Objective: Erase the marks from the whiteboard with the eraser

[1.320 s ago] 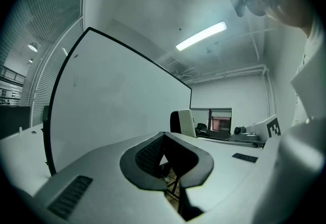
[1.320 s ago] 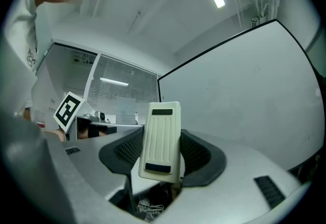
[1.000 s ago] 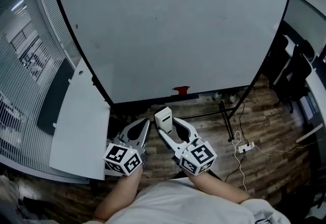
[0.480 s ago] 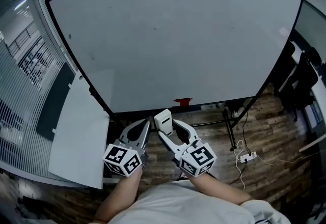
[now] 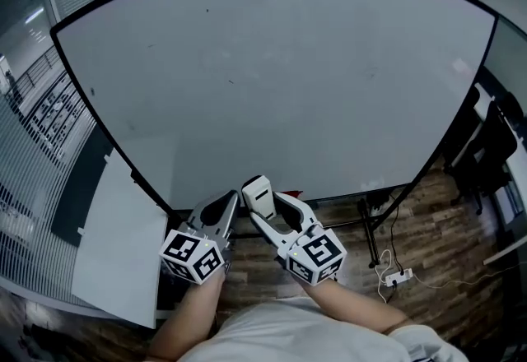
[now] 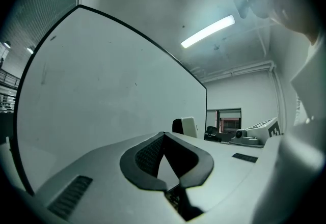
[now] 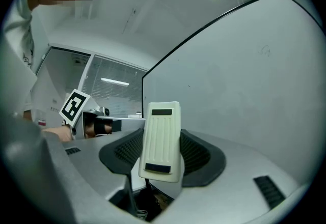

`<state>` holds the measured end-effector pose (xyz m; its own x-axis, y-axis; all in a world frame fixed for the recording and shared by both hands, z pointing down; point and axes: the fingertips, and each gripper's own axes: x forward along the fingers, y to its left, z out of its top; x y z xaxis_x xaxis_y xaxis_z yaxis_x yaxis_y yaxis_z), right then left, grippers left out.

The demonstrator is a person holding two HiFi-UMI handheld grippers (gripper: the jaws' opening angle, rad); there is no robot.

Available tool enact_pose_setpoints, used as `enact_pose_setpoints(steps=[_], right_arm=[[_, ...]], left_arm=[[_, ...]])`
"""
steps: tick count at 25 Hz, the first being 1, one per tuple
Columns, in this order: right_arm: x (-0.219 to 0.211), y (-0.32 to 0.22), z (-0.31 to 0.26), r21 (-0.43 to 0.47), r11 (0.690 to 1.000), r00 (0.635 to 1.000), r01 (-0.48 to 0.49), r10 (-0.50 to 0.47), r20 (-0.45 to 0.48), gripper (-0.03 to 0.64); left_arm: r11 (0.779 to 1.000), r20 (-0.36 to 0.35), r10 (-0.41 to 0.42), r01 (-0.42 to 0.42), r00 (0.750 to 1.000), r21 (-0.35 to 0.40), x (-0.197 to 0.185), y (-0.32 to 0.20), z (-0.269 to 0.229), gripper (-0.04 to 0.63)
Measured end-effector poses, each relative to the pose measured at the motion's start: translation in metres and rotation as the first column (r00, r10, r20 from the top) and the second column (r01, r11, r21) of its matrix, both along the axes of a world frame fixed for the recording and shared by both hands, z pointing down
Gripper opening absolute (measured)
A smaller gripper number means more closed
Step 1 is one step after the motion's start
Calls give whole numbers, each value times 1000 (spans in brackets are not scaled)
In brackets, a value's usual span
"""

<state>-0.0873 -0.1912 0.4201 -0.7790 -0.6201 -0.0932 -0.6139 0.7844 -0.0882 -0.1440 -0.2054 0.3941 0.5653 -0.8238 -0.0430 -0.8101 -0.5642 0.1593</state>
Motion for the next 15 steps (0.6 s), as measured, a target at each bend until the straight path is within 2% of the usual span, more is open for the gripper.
enact_pose_setpoints(steps=[4, 8, 15], right_arm=[[4, -21, -13, 43, 998, 998, 35, -33, -51, 230], [-4, -38, -31, 83, 995, 994, 62, -54, -90, 230], [-23, -56, -68, 167, 984, 992, 69, -50, -116, 230]], left_arm=[[1000, 2, 9, -9, 1000, 9, 8, -22, -10, 6], [1000, 4, 5, -5, 1000, 15, 0, -38, -21, 6], [998, 31, 45, -46, 999, 32, -14, -52, -42, 6]])
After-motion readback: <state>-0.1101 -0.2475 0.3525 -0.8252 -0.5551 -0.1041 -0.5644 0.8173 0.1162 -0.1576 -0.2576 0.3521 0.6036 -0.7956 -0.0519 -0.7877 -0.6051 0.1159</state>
